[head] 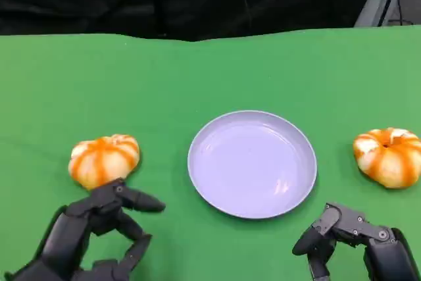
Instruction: Grasp the bread from the table and place it into the plate.
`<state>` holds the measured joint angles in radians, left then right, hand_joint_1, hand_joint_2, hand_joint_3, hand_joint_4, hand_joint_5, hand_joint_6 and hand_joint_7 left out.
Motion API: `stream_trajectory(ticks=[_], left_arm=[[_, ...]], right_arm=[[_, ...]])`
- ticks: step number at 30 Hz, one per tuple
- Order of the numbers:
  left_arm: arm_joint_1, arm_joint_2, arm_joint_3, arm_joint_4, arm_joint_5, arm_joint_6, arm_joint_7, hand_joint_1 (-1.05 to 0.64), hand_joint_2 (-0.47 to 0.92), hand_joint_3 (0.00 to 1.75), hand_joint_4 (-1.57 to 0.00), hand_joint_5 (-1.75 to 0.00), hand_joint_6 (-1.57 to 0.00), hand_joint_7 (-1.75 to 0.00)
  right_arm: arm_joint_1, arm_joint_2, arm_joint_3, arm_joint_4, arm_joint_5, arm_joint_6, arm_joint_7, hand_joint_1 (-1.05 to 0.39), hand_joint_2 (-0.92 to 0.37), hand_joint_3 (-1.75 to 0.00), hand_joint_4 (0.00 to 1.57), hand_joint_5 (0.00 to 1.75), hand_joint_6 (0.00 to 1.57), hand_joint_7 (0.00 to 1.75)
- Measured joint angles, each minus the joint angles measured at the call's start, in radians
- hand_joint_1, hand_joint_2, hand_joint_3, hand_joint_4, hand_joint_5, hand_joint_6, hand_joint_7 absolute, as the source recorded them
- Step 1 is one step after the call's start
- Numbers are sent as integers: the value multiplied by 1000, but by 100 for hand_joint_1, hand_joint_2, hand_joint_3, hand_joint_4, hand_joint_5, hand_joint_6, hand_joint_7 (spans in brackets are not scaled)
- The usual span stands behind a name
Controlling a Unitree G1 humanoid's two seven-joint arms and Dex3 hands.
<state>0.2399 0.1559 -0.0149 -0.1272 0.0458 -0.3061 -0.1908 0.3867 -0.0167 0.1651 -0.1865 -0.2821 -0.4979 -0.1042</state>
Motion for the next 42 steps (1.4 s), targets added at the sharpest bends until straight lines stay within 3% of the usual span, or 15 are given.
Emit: stream_trajectory(ticks=[2,4,10,14,19,31,39,42], left_arm=[[-3,9,0,-22,9,27,0,-21,92,22,-57,-86,-64,-16],[-4,15,-1,-35,38,51,0,-34,92,8,-43,-62,-51,-6],[-73,130,7,-99,261,157,8,-52,92,5,-32,-41,-38,0],[-156,211,-17,-82,469,205,30,-59,92,3,-31,-31,-36,0],[-255,264,-80,23,661,236,74,-61,91,1,-31,-27,-34,0],[-456,268,-219,245,862,375,129,-60,90,0,-31,-22,-31,-1],[-573,224,-299,435,880,424,160,-52,89,0,-35,-20,-34,-1],[-652,195,-339,593,881,442,171,-48,90,1,-37,-19,-36,-2]], right_arm=[[0,0,0,0,6,0,0,-1,-31,-136,81,162,82,134],[0,0,1,-1,6,0,0,-3,-31,-135,82,162,82,134],[-4,8,6,-1,-16,3,-5,-4,-31,-135,83,162,82,134],[-12,9,7,4,-16,8,-4,-4,-30,-135,84,162,82,134],[-25,9,5,15,-28,8,-8,-2,-30,-135,85,160,83,132],[-26,8,4,17,-36,11,-12,-3,-31,-132,86,160,84,129],[-20,9,5,13,-40,15,-12,-3,-31,-132,87,161,85,128],[-22,10,9,9,-42,17,-11,-3,-32,-132,86,161,84,129]])
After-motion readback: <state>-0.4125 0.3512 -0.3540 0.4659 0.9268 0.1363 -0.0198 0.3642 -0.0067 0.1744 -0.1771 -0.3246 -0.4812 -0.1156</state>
